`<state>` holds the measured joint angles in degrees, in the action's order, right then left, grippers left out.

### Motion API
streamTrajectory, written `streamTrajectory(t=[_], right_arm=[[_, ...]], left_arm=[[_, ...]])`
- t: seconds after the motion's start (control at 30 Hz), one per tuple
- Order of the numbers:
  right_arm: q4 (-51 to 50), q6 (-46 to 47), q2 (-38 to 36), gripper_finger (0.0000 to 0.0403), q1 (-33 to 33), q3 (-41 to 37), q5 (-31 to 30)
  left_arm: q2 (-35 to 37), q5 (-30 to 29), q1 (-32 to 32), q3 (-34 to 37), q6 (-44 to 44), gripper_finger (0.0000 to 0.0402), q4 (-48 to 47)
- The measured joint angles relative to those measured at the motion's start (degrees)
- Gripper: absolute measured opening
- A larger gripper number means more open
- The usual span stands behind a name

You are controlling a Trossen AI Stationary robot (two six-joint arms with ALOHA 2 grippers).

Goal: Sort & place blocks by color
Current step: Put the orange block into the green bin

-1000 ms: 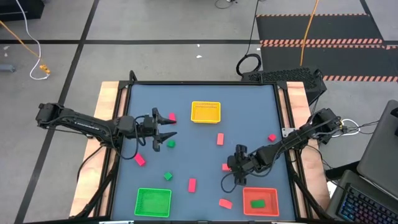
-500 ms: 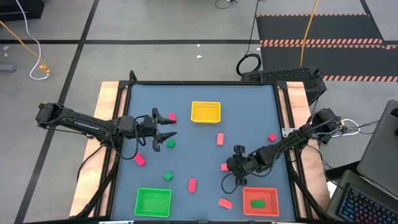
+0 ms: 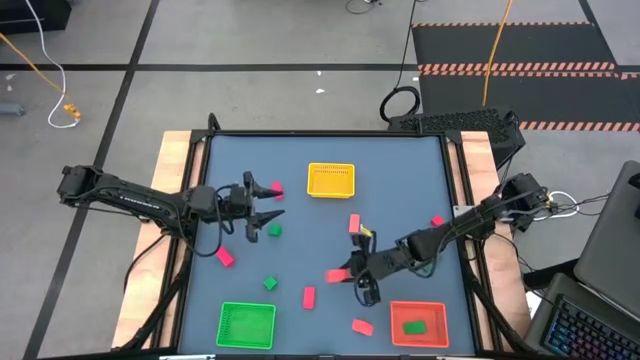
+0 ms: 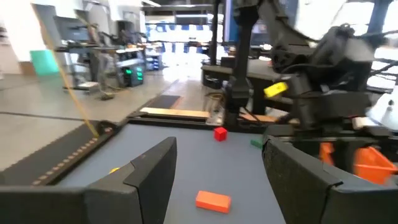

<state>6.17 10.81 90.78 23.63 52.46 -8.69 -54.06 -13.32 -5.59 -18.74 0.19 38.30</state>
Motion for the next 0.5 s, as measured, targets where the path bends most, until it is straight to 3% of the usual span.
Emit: streamTrajectory(t=[0.3,0.5], right_arm=[[-0.2,-8.33,1.26,0.0121,-1.41,9.48,1.56],[-0.96,-12.02,7.82,0.0121,-1.57,17.64,4.52]], left_arm=[[0.0,-1.77,3.21,0.0,-1.48,0.0237,0.05],[0.0,-1.78,3.72,0.0,-1.88,0.0237,0.06]])
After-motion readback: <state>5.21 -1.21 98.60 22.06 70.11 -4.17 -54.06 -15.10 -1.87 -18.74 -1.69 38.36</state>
